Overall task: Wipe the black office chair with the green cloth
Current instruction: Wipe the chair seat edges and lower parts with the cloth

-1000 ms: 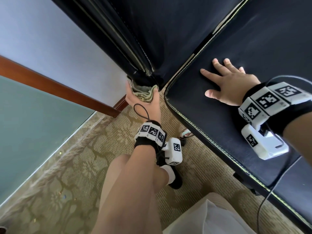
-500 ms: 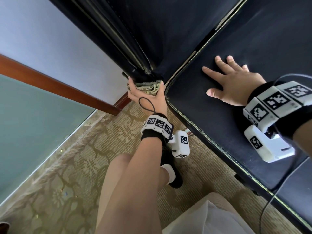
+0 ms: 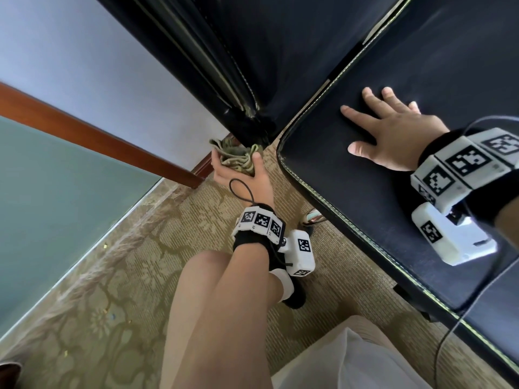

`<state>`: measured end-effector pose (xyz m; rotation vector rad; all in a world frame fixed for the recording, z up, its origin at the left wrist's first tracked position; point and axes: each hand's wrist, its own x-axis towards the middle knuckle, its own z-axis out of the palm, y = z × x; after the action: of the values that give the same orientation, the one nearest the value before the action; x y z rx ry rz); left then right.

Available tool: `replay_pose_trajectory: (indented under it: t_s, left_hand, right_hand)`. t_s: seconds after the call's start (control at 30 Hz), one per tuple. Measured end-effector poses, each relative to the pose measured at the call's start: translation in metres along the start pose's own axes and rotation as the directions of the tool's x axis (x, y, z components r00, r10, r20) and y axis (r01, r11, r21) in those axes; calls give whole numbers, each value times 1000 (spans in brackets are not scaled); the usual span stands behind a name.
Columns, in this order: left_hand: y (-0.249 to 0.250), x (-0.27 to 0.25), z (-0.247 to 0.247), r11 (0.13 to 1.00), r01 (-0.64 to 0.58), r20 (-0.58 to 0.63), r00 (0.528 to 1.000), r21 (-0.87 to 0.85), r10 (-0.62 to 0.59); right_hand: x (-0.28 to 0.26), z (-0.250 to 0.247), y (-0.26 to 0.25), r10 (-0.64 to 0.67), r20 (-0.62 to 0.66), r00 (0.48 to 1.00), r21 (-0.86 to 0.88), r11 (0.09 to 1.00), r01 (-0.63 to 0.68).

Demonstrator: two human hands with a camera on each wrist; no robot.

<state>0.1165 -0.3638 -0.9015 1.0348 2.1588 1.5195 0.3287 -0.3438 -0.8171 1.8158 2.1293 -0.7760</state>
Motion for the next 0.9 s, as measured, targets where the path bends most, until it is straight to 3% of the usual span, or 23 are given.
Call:
replay_pose_trajectory:
  t_s: [0.13,0.3,0.43,0.63,0.8,0.9]
  left_hand:
    - [1,2,7,999,-40,15,999,-18,41]
    - [-6,8,21,991,-117,121,987,64,109]
    - [-12,13,29,990,-138,83,988,43,134]
    - [-19,13,38,999,-39,55,998,-6,40]
    - [-35,18,23,998,54,162,985,40,-60]
    - [-31,22,14,999,33,129,991,-25,-30]
  right_hand:
    - [1,1,1,-7,-4,1000,-2,1000,7]
    - [1,2,2,-8,-9,1000,3,1000,8]
    - [2,2,1,-3,-2,1000,4,1000,3]
    - [2,1,0,10,1,1000,4,1000,-10]
    - [-2,-2,-3,21,6,1000,12,1000,-21]
    - [-2,-1,-2,15,-2,1000,6,1000,-15]
